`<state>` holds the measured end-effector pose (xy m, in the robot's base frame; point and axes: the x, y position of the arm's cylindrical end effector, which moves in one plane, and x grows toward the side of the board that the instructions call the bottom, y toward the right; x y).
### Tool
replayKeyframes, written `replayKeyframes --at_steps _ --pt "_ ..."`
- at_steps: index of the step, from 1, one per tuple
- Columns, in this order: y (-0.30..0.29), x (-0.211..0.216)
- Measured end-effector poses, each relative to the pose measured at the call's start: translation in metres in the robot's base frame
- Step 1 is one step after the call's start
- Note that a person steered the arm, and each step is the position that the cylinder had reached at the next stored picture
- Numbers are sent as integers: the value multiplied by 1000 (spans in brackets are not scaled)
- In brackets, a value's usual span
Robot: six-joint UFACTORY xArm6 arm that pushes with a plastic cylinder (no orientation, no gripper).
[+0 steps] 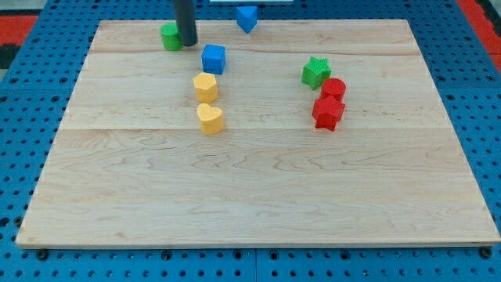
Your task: Push the blue cube towards top center of the board
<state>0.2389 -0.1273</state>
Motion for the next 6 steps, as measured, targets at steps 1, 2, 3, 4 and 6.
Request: replayKeyframes --at_steps 1,2,3,4,6 --pt "-51 -12" --pt "-39 -9" --pt "-29 -9" --pt "-27 -9" --pt "-27 -9"
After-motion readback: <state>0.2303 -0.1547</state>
